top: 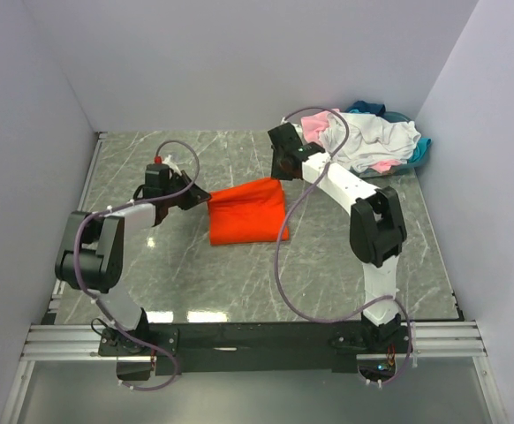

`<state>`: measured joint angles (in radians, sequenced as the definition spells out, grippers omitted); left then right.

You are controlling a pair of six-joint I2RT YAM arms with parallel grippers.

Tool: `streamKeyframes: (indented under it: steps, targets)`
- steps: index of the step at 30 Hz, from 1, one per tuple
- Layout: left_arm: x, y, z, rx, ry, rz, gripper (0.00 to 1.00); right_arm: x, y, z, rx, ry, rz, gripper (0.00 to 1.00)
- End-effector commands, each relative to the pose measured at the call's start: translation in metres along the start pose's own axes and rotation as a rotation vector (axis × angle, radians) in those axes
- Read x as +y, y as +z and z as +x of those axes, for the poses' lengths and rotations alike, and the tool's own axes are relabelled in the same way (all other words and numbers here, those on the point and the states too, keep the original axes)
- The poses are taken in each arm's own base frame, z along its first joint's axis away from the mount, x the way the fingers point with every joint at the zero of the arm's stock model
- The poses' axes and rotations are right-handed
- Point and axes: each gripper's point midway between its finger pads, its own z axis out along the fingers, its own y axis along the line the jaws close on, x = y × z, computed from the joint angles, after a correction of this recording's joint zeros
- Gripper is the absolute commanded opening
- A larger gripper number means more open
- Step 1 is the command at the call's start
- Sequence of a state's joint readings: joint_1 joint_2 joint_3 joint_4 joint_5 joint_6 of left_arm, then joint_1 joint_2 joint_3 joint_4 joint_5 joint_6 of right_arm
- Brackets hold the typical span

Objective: Fold and stack the t-shirts
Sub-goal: Fold the tshirt

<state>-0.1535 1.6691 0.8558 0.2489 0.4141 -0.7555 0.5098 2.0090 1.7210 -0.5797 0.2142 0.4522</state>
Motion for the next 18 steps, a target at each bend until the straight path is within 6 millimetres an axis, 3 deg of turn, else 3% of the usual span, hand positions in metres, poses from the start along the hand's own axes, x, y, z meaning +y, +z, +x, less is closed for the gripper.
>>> streamKeyframes:
  steps: [1, 6, 8, 9, 11, 12, 13, 15, 16, 18]
  targets:
    - [-0.013, 0.011, -0.023, -0.026, 0.035, 0.062, 0.0, -0.009, 0.011, -0.018, -0.012, -0.012, 0.03, 0.0]
    - [0.0, 0.025, -0.02, 0.003, 0.024, 0.029, 0.02, -0.006, 0.023, -0.019, -0.003, -0.014, 0.027, 0.0]
    - [0.005, 0.028, -0.024, -0.013, 0.012, 0.005, 0.11, -0.008, 0.028, -0.018, 0.007, -0.017, 0.027, 0.0]
    - [0.006, 0.028, -0.025, -0.02, 0.008, -0.001, 0.22, -0.006, 0.028, -0.019, 0.005, -0.018, 0.023, 0.02]
    - [0.007, 0.026, -0.029, -0.04, 0.006, -0.014, 0.34, -0.006, 0.03, -0.018, 0.012, -0.027, 0.022, 0.17]
    - [0.009, 0.025, -0.033, -0.06, 0.008, -0.033, 0.46, -0.006, 0.028, -0.019, 0.011, -0.028, 0.022, 0.26]
    - [0.012, 0.023, -0.032, -0.062, 0.013, -0.05, 0.51, -0.006, 0.027, -0.019, 0.011, -0.031, 0.022, 0.43]
    - [0.009, 0.017, -0.038, -0.087, 0.029, -0.065, 0.61, -0.009, 0.025, -0.019, 0.008, -0.034, 0.025, 0.5]
    - [0.015, 0.014, -0.037, -0.094, 0.038, -0.091, 0.63, -0.008, 0.017, -0.023, -0.006, -0.033, 0.019, 0.56]
    - [0.01, 0.004, -0.04, -0.117, 0.058, -0.093, 0.65, -0.012, 0.013, -0.02, -0.01, -0.029, 0.02, 0.57]
